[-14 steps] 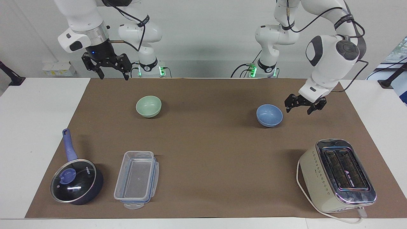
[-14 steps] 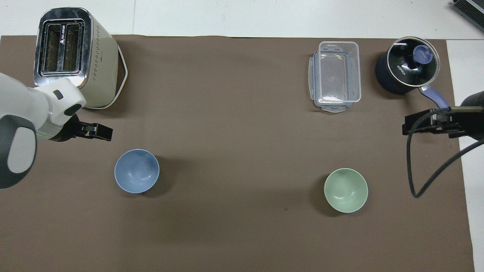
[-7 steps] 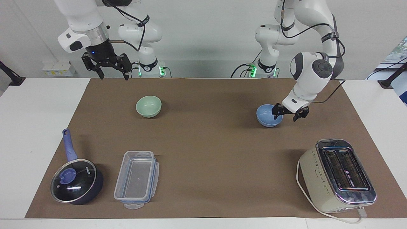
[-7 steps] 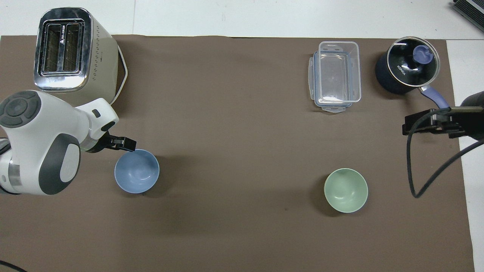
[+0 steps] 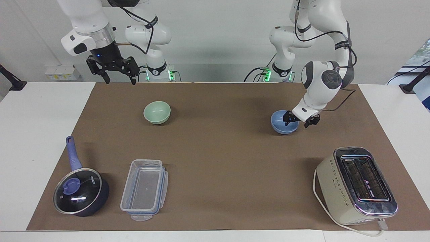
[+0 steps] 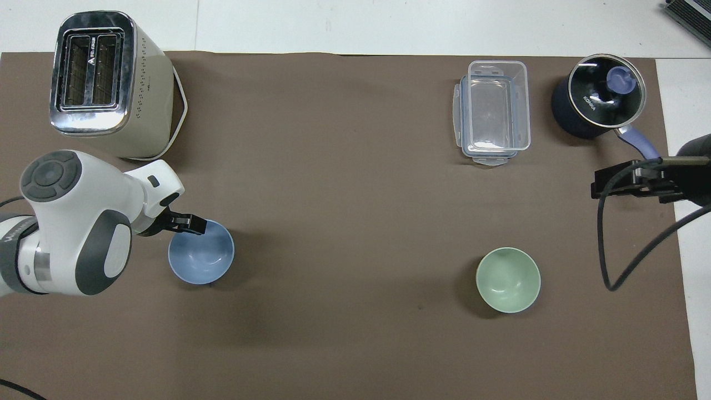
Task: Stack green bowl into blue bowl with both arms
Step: 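Lower the left gripper onto the blue bowl rim and grasp it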
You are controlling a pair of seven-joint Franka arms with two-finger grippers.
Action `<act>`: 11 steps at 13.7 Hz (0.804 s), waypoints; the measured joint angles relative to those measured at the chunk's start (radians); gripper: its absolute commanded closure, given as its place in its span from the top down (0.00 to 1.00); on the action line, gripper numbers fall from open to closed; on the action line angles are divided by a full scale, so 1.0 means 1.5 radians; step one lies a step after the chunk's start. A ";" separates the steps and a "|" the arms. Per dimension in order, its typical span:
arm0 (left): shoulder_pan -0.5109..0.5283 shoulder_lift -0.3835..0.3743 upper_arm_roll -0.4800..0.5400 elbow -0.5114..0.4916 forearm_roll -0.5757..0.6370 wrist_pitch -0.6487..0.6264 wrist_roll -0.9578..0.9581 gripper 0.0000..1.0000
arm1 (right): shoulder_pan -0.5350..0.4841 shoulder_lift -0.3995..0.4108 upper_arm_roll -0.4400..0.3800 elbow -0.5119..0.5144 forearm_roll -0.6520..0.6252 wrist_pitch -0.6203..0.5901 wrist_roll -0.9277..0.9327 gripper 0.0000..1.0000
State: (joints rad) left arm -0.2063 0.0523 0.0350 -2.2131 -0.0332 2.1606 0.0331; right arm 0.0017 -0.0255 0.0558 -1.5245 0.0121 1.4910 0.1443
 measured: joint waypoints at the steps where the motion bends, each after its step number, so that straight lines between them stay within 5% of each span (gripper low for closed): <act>1: 0.000 0.002 0.000 -0.012 0.000 0.012 0.000 1.00 | 0.000 0.000 0.000 0.000 0.000 0.000 0.000 1.00; 2: 0.000 0.003 0.000 -0.024 0.000 0.024 0.000 0.88 | 0.000 0.000 0.000 0.000 0.000 0.000 0.000 1.00; 3: -0.001 0.003 -0.001 -0.034 0.000 0.034 0.001 0.47 | 0.000 0.000 0.000 0.000 0.000 0.000 0.000 1.00; 5: -0.004 0.003 -0.001 -0.044 0.000 0.041 0.002 0.00 | 0.000 0.000 0.000 0.000 0.000 0.000 0.000 1.00; 11: -0.009 -0.002 -0.001 -0.045 -0.031 0.040 0.012 0.00 | 0.000 0.000 0.000 0.000 0.000 0.000 0.000 1.00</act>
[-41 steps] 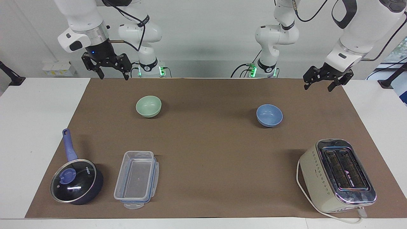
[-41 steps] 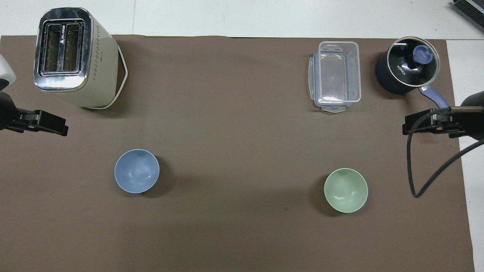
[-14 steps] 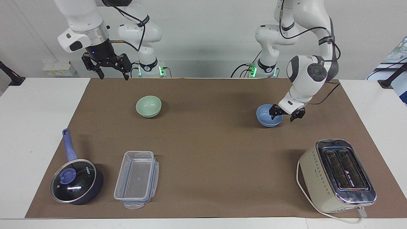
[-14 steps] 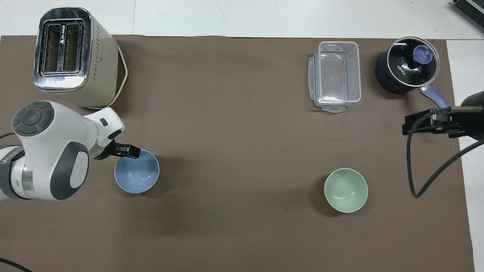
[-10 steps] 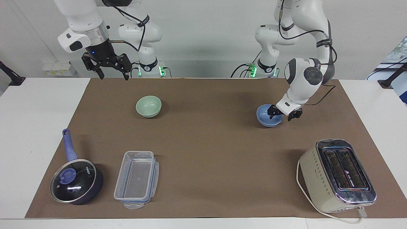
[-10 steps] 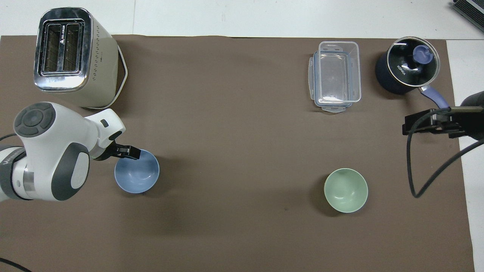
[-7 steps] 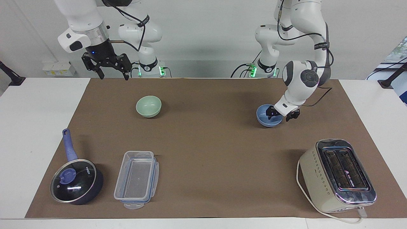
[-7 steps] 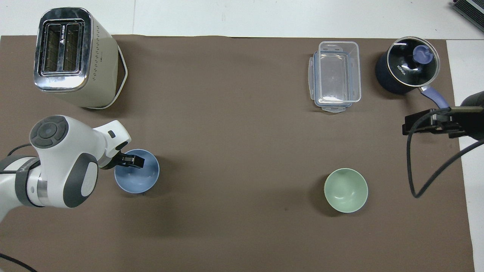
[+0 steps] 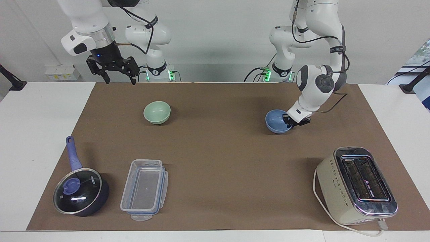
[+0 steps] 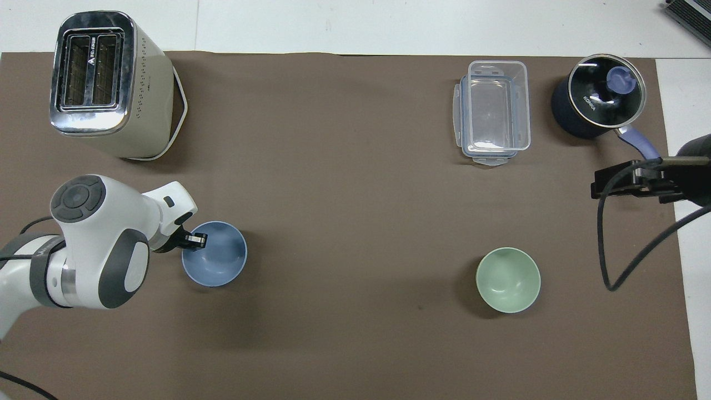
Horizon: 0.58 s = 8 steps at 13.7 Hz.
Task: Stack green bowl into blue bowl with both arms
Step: 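Lower the left gripper onto the blue bowl rim and grasp it, then carry the blue bowl with the left gripper toward the table center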
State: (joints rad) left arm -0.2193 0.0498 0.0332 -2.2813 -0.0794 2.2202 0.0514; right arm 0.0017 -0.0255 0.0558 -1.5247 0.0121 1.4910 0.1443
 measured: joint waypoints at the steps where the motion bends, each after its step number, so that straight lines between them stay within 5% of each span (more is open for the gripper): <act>1: 0.000 -0.004 0.000 0.001 -0.008 0.000 0.001 0.00 | 0.000 0.000 0.000 0.000 0.000 0.000 0.000 1.00; 8: 0.000 -0.005 0.005 0.084 -0.027 -0.085 0.001 0.00 | 0.000 0.000 0.000 0.000 0.000 0.000 0.000 1.00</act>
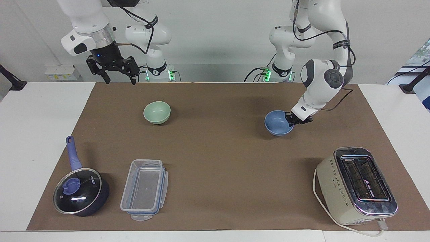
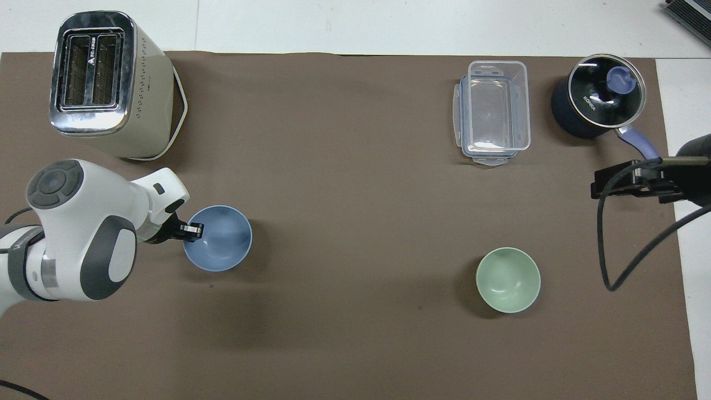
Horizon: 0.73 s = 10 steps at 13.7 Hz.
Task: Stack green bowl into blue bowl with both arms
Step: 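Carry the blue bowl with the left gripper toward the table center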
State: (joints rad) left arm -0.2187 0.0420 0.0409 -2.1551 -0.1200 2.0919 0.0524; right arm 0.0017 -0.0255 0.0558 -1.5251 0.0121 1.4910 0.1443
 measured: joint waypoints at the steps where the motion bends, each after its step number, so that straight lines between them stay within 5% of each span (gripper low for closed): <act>1: 0.000 0.000 0.000 0.019 -0.005 -0.020 0.000 0.00 | 0.000 0.000 0.000 0.000 0.000 0.000 0.000 1.00; 10: -0.001 0.004 -0.003 0.218 -0.035 -0.192 -0.006 0.00 | 0.000 0.000 0.000 0.000 0.000 0.000 0.000 1.00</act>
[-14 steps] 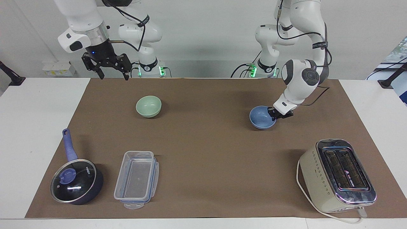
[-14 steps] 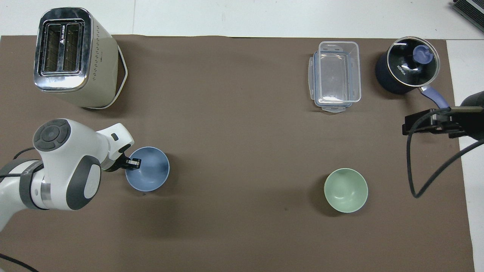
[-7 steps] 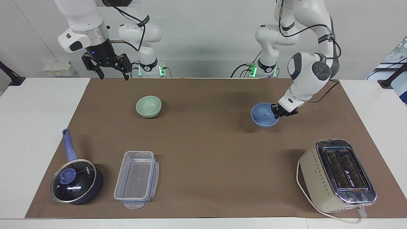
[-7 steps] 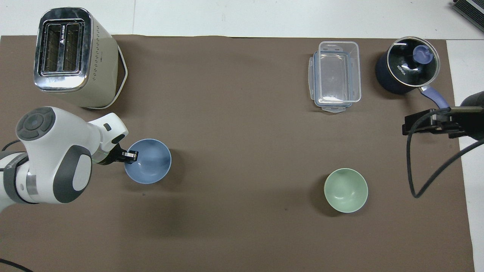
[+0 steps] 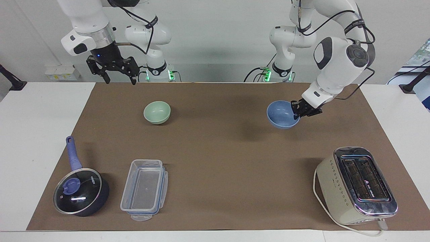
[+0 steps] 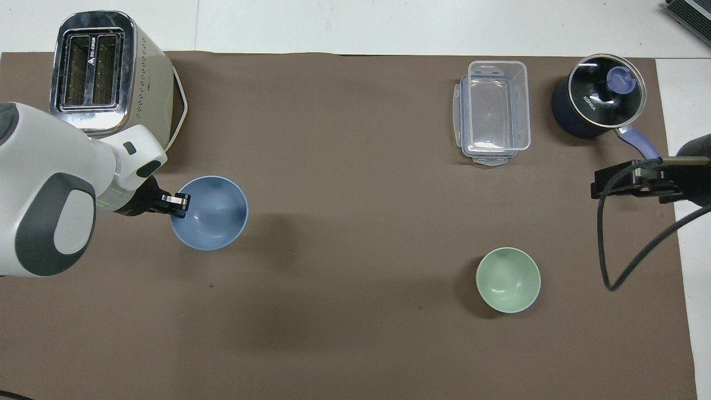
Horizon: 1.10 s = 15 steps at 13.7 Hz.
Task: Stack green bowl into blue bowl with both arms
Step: 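Carry the blue bowl with the left gripper toward the table center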
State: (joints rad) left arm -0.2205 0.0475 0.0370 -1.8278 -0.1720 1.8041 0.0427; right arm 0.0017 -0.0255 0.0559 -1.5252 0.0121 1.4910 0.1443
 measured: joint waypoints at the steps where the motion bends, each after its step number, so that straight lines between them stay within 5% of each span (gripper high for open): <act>1: -0.003 0.003 -0.001 0.014 -0.001 -0.013 -0.006 0.00 | 0.000 0.000 0.000 0.000 0.000 0.000 0.000 1.00; 9: -0.186 0.013 -0.007 0.007 -0.005 -0.009 -0.225 0.00 | 0.000 0.000 0.000 0.000 0.000 0.000 0.000 1.00; 15: -0.261 0.011 -0.007 -0.159 -0.006 0.170 -0.274 0.00 | 0.000 0.000 0.000 0.000 0.000 0.000 0.000 1.00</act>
State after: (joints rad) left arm -0.6127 0.0635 0.0262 -2.0657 -0.1809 2.0598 -0.3681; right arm 0.0017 -0.0255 0.0559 -1.5252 0.0121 1.4910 0.1443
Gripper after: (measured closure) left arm 0.943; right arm 0.000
